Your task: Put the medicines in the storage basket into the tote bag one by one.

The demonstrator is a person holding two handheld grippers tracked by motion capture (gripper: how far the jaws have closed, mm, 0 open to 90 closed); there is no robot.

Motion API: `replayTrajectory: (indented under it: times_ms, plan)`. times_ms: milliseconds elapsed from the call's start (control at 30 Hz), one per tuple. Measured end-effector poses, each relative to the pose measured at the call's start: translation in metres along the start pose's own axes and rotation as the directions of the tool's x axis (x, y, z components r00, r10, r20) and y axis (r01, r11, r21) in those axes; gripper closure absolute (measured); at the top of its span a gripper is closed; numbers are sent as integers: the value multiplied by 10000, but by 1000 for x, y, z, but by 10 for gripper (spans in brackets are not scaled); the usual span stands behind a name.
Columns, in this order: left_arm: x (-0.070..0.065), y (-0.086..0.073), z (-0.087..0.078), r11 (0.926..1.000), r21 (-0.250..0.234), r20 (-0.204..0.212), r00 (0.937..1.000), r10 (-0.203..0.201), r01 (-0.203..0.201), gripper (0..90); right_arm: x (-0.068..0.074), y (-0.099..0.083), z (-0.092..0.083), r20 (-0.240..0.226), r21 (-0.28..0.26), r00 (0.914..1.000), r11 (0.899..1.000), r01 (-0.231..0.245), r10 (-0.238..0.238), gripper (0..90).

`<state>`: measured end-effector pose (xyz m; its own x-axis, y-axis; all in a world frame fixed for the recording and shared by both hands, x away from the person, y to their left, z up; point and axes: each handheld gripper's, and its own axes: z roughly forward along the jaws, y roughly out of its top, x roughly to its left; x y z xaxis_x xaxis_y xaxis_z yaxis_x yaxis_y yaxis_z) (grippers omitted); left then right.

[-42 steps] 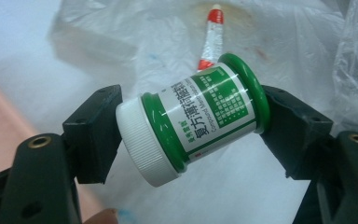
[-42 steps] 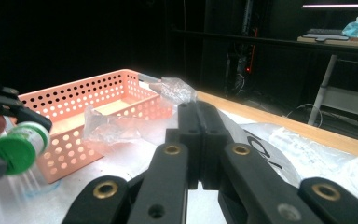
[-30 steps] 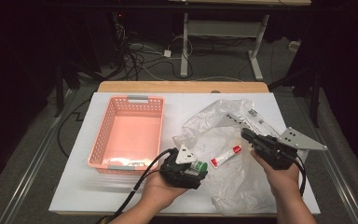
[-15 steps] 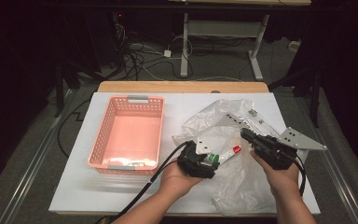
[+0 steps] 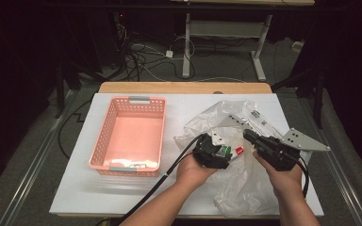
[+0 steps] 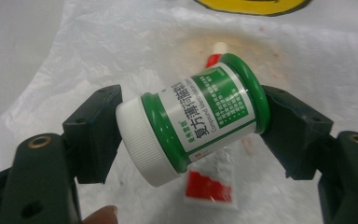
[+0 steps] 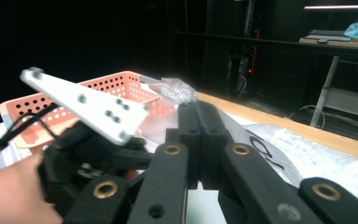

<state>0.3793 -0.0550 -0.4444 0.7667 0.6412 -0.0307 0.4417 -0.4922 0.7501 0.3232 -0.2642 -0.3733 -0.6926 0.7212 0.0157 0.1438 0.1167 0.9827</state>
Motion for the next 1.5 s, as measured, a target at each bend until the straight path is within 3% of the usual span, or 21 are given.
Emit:
replayTrajectory:
  times_ms: [233,300,367,400,433,467,533,600,633,667,733,767,800,833,900,933,1033,1233,1300,1500]
  plan:
    - [11,7,28,9998,130,-357,9992,-161,166,251,-2,-2,2,-18,81,10000,9999,-97,97,900]
    - [13,9,33,9983,176,-328,9980,-543,549,251,-2,-3,3,-27,76,9999,9999,-110,110,900]
    - [17,11,36,9990,245,-421,9984,-370,381,251,-2,-3,3,-23,106,9999,9999,-105,105,900]
    - [15,10,38,9968,295,-199,9970,-743,749,250,-3,-3,3,-12,91,10000,9999,-71,71,900]
    - [21,12,40,9995,321,-145,9999,72,-67,250,-3,-3,3,-40,97,10000,9999,-89,90,900]
    - [22,12,40,9993,370,-111,9999,108,-104,250,-3,-4,3,-42,104,9999,9999,-103,103,900]
    - [18,10,42,9977,402,-369,9979,-531,545,250,-3,-4,3,-24,115,9999,9998,-159,159,900]
    - [23,10,45,9989,466,-77,9999,112,-109,249,-3,-4,4,-39,116,9998,9998,-170,171,900]
    - [24,10,45,9987,484,99,9998,173,-177,248,-3,-5,4,-44,116,9998,9998,-167,168,900]
    - [22,9,44,9988,477,183,9998,-120,111,246,-3,-5,4,-47,119,9999,9998,-153,153,900]
    - [19,10,41,9984,377,267,9988,414,-424,226,-3,-5,4,-32,112,9999,9998,-148,149,900]
    - [17,10,40,9979,355,228,9983,540,-548,206,-3,-5,4,-16,119,9999,9998,-140,141,900]
    - [15,10,38,9987,304,251,9989,396,-403,187,-3,-5,4,-7,136,9998,9997,-178,178,900]
    - [15,11,35,9976,306,443,9972,611,-625,175,-4,-6,4,-8,141,9998,9997,-179,179,900]
    - [11,9,31,9994,133,393,9987,320,-325,163,-4,-6,4,1,177,9998,9996,-218,218,900]
    - [4,6,28,9983,101,401,9976,-569,566,163,-4,-6,5,-6,178,9998,9996,-210,210,900]
    - [6,4,20,9991,-40,368,9985,-414,416,140,-4,-6,5,-16,224,9999,9997,-106,106,900]
    - [4,-4,4,9967,-168,1012,9919,-769,790,35,-4,-6,5,-18,214,9999,9997,-121,121,900]
    - [3,-7,-3,9974,-60,1269,9894,-709,723,0,-4,-6,5,-7,204,9999,9997,-131,131,900]
    - [-4,-18,-27,9975,-272,1646,9846,-595,648,0,-3,-6,5,18,188,9999,9997,-132,132,900]
